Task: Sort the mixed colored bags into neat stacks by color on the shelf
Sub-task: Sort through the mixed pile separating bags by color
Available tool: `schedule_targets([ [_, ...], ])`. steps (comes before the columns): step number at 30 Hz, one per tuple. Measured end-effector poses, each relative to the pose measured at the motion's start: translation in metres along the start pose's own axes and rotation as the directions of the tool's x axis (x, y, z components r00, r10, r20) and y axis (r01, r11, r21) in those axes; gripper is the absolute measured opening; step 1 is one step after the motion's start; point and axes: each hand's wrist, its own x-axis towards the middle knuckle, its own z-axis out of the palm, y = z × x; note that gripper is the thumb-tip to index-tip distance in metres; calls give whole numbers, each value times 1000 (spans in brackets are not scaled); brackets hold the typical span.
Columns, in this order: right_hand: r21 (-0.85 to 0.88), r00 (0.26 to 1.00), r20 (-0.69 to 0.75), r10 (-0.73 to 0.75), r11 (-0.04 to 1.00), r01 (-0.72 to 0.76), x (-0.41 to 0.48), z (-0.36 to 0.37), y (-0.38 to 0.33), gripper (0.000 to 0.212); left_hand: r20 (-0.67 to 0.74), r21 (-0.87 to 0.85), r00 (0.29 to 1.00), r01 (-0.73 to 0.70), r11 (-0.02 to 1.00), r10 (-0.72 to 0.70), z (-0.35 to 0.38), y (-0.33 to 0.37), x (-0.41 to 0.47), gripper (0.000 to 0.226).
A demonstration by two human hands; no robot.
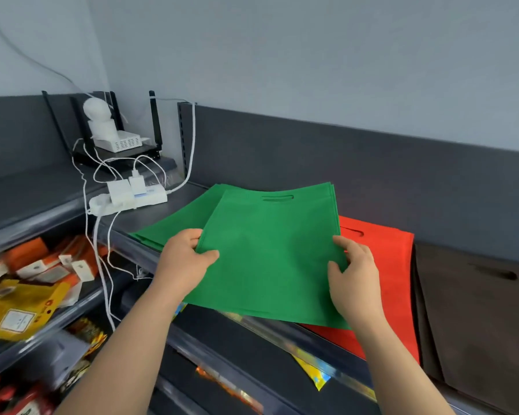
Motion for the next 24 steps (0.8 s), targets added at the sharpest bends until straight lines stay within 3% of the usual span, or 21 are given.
schedule_targets([
  [9,0,998,63,-25,1000,25,23,60,-27,50,7,126,1000,-7,992,6,-38,-21,81,44],
  [12,-27,998,70,-12,1000,14,27,78,-35,51,33,152,999,-36,988,31,-45,-31,106,40],
  [24,-256,978,93,186,954,-157,27,143,-65,57,224,405,971,-176,897,90,-61,-64,186,61],
])
